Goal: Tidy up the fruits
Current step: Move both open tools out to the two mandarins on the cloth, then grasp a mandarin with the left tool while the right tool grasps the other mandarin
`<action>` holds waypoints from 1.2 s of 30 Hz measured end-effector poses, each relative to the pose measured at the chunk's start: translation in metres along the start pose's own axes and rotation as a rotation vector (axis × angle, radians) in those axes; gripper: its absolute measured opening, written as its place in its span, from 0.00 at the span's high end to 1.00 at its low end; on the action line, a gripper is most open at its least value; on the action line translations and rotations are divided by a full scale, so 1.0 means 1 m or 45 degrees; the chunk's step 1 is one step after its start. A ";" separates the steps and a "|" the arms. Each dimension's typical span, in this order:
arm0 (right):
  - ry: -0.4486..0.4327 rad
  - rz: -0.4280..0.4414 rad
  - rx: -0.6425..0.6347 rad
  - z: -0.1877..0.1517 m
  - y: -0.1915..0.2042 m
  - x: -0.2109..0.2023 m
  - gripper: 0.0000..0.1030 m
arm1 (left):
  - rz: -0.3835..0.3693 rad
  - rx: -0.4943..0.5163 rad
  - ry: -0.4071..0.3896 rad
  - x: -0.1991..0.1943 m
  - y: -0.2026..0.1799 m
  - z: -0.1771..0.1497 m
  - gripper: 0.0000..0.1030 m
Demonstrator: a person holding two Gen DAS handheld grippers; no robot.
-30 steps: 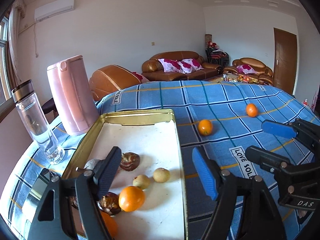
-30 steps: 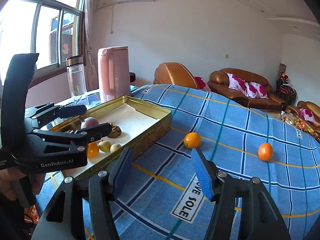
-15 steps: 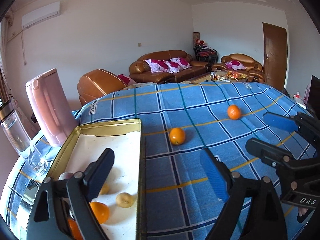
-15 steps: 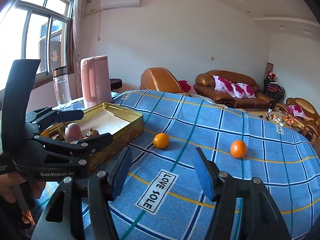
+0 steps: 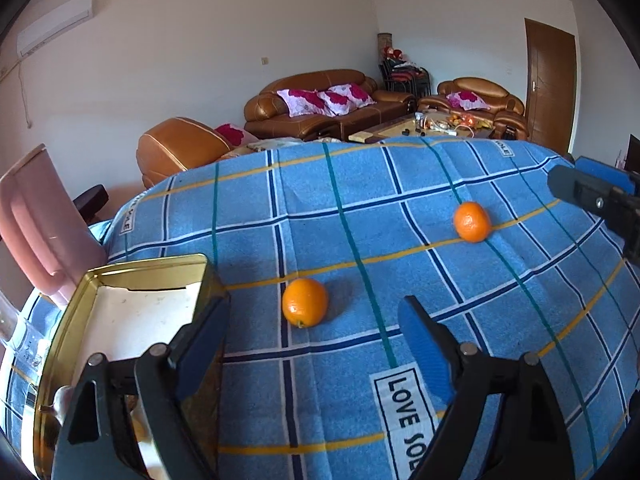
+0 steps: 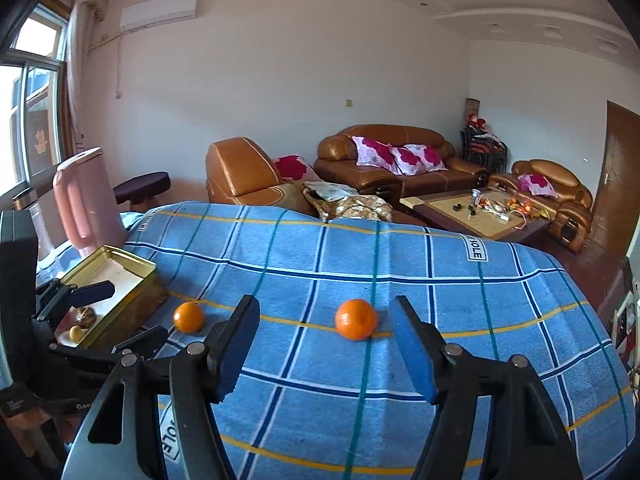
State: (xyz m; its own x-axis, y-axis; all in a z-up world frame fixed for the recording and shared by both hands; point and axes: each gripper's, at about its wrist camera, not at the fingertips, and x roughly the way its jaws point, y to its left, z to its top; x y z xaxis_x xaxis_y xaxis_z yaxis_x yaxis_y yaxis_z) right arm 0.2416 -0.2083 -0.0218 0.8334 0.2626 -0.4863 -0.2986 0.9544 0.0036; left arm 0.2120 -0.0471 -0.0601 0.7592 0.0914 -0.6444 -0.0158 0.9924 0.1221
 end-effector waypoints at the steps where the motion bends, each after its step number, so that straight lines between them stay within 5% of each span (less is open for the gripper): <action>1: 0.018 -0.007 0.016 0.001 -0.005 0.009 0.34 | 0.001 0.001 0.018 0.009 -0.001 0.001 0.19; 6: 0.121 -0.017 0.095 -0.004 -0.021 0.055 0.34 | -0.006 -0.009 0.113 0.045 -0.005 0.004 0.28; 22: 0.328 -0.074 0.130 -0.016 -0.028 0.134 0.37 | -0.143 -0.130 0.236 0.084 0.011 0.004 0.30; 26: 0.346 -0.016 0.182 -0.017 -0.034 0.138 0.52 | -0.184 -0.142 0.247 0.087 0.012 0.004 0.46; 30: 0.355 -0.009 0.160 -0.018 -0.034 0.137 0.53 | -0.203 -0.126 0.240 0.085 0.011 0.003 0.62; 36: 0.339 0.030 0.171 -0.022 -0.030 0.127 0.54 | -0.241 -0.141 0.235 0.082 0.014 0.002 0.63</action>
State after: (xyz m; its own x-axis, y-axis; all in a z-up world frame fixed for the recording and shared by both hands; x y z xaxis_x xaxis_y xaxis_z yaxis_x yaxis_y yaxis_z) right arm 0.3464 -0.2067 -0.1033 0.6705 0.2557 -0.6965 -0.2376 0.9633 0.1249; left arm 0.2753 -0.0259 -0.1098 0.6240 -0.0929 -0.7759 0.0361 0.9953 -0.0901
